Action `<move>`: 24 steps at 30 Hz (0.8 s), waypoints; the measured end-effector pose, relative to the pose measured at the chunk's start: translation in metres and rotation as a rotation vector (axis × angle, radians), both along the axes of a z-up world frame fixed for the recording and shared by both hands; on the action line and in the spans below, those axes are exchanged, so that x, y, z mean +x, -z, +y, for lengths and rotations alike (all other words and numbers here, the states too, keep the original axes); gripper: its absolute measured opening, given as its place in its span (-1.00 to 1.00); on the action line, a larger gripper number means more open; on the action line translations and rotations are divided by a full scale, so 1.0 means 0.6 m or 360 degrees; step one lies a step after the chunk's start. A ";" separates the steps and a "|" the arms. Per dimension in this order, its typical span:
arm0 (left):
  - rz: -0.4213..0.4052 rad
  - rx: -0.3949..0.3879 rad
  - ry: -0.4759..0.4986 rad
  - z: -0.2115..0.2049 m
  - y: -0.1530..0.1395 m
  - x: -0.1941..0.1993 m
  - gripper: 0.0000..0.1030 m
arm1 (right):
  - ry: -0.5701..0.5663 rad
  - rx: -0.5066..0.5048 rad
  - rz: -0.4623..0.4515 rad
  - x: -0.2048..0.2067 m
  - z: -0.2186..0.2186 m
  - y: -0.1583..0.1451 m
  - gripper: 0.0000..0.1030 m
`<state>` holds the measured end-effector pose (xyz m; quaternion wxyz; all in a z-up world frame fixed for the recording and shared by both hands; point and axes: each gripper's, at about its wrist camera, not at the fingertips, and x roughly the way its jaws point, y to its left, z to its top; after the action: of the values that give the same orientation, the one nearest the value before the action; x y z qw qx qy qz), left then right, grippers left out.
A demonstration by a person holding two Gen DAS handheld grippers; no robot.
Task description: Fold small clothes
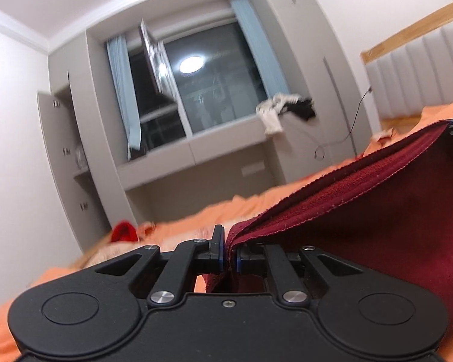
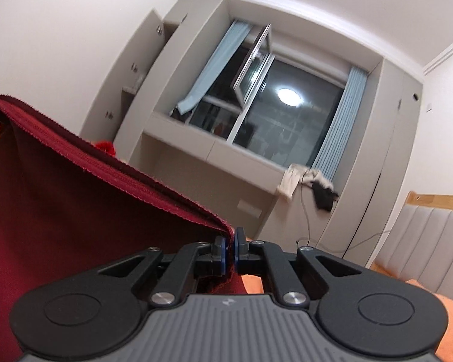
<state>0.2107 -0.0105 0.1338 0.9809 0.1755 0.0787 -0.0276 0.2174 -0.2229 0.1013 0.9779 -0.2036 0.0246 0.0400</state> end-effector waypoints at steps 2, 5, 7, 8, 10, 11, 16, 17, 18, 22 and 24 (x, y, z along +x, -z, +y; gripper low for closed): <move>0.0071 -0.0027 -0.0030 0.006 0.020 0.050 -0.84 | 0.0005 -0.0039 0.0066 0.038 0.009 0.025 -0.90; 0.0169 -0.0039 -0.0063 0.016 0.054 0.111 -0.84 | 0.0006 -0.0120 0.0158 0.081 0.025 0.066 -0.90; 0.0244 -0.0025 -0.0077 0.021 0.074 0.145 -0.83 | 0.0004 -0.0150 0.0211 0.104 0.034 0.088 -0.90; 0.0272 -0.0019 -0.0082 0.024 0.083 0.156 -0.82 | 0.0004 -0.0160 0.0239 0.115 0.038 0.098 -0.90; 0.0325 -0.0022 -0.0090 0.029 0.101 0.176 -0.81 | 0.0003 -0.0160 0.0291 0.129 0.043 0.116 -0.89; 0.0350 -0.0031 -0.0092 0.034 0.108 0.184 -0.79 | 0.0002 -0.0160 0.0319 0.135 0.045 0.125 -0.85; 0.0487 -0.0078 -0.0119 0.055 0.149 0.203 -0.54 | 0.0004 -0.0187 0.0378 0.132 0.041 0.150 -0.17; 0.0500 -0.0072 -0.0135 0.058 0.155 0.205 -0.43 | 0.0006 -0.0180 0.0384 0.131 0.039 0.150 -0.02; 0.0504 -0.0075 -0.0147 0.061 0.161 0.201 -0.40 | 0.0005 -0.0160 0.0389 0.130 0.035 0.148 0.05; 0.0558 -0.0219 -0.0107 0.084 0.162 0.195 0.26 | 0.0020 -0.0111 0.0411 0.125 0.018 0.139 0.52; 0.0560 -0.0285 -0.0114 0.094 0.161 0.186 0.46 | 0.0031 -0.0123 0.0424 0.124 0.009 0.138 0.68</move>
<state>0.3226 0.0458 0.0372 0.9641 0.0772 0.2525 -0.0298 0.2917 -0.2178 0.0187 0.9578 -0.2337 0.1578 0.0563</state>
